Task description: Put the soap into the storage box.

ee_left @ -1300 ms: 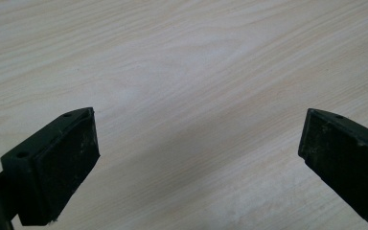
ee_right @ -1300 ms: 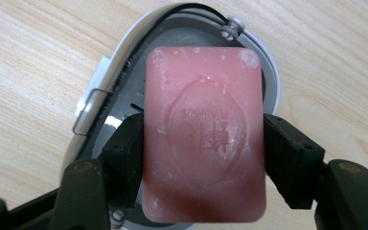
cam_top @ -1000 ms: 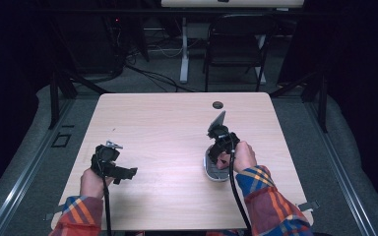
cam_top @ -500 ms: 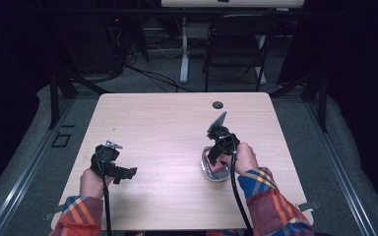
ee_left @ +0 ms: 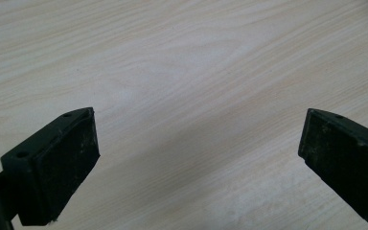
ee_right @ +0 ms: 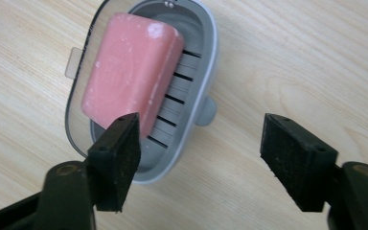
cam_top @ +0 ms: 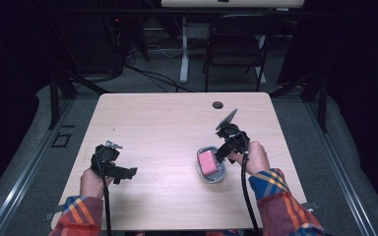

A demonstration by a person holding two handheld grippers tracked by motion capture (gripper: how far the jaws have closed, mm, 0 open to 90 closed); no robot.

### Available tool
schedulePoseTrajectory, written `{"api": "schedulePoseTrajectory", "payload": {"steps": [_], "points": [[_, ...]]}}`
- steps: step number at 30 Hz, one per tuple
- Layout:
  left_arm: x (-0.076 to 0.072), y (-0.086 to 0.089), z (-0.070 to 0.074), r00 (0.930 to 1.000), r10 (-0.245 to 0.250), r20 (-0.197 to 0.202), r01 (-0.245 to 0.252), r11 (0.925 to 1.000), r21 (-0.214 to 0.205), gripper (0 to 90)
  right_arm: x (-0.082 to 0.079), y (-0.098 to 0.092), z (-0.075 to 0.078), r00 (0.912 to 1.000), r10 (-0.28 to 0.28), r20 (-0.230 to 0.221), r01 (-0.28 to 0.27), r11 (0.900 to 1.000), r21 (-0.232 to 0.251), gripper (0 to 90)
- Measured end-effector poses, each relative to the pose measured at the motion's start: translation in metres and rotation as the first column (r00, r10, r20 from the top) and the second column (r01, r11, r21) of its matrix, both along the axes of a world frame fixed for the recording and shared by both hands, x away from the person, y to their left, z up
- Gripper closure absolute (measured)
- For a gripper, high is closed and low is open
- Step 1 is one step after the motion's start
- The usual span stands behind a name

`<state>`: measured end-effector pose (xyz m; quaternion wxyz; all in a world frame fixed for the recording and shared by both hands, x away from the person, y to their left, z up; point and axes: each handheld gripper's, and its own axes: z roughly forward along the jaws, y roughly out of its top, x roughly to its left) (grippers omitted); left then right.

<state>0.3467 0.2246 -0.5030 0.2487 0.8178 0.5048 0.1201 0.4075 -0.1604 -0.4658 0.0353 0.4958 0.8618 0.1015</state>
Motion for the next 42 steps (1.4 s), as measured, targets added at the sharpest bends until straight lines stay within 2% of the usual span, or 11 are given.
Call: {"api": "schedulePoseTrajectory", "payload": {"steps": [1,7,13,17,18,24,26,33,38,39,42], "points": [[0.0,0.0,0.0,1.0,-0.001,0.0,0.001,1.0,0.0,0.0,-0.001,-0.003,0.002,1.0,0.006,-0.006,-0.006,1.0,0.004,26.9],[0.0,-0.001,0.0,1.0,-0.003,-0.002,0.003,1.0,-0.002,0.0,-0.008,-0.025,0.009,0.9987,0.029,0.041,-0.03,0.9995,0.012,17.0],[0.0,-0.001,0.0,1.0,-0.006,-0.002,0.006,1.0,-0.002,0.0,-0.018,-0.048,0.014,0.9962,0.026,0.083,-0.027,0.9994,0.02,10.4],[0.0,-0.001,0.0,1.0,-0.005,-0.001,0.005,1.0,-0.001,0.0,-0.025,-0.063,0.013,0.9963,0.03,0.081,-0.032,0.9993,0.02,3.7],[0.0,-0.002,0.0,1.0,-0.006,-0.001,0.006,1.0,-0.001,0.0,-0.028,-0.067,0.011,0.9957,0.011,0.092,-0.015,0.9989,0.044,2.6],[0.0,-0.002,-0.001,1.0,-0.006,-0.004,0.006,1.0,-0.003,0.0,-0.039,-0.085,0.004,0.9959,-0.006,0.09,0.001,0.9984,0.057,0.0],[0.0,-0.002,-0.001,1.0,-0.007,-0.004,0.007,1.0,-0.002,0.0,-0.043,-0.091,0.0,0.9946,-0.014,0.103,0.008,0.9984,0.056,0.0],[0.0,-0.003,-0.001,1.0,-0.009,-0.001,0.009,1.0,0.002,0.0,-0.054,-0.109,-0.015,0.9928,-0.058,0.105,0.048,0.9938,0.1,0.0],[-0.001,-0.003,-0.001,0.9999,-0.012,0.0,0.012,0.9999,0.003,0.0,-0.061,-0.119,-0.028,0.9912,-0.079,0.106,0.069,0.993,0.095,0.0],[-0.001,-0.003,-0.001,0.9999,-0.012,-0.001,0.012,0.9999,0.002,0.0,-0.063,-0.12,-0.032,0.9899,-0.092,0.108,0.08,0.9909,0.108,0.0],[0.0,-0.003,-0.001,0.9999,-0.014,-0.002,0.014,0.9999,0.003,0.0,-0.068,-0.126,-0.039,0.9942,-0.067,0.084,0.06,0.9947,0.083,0.0]]}}
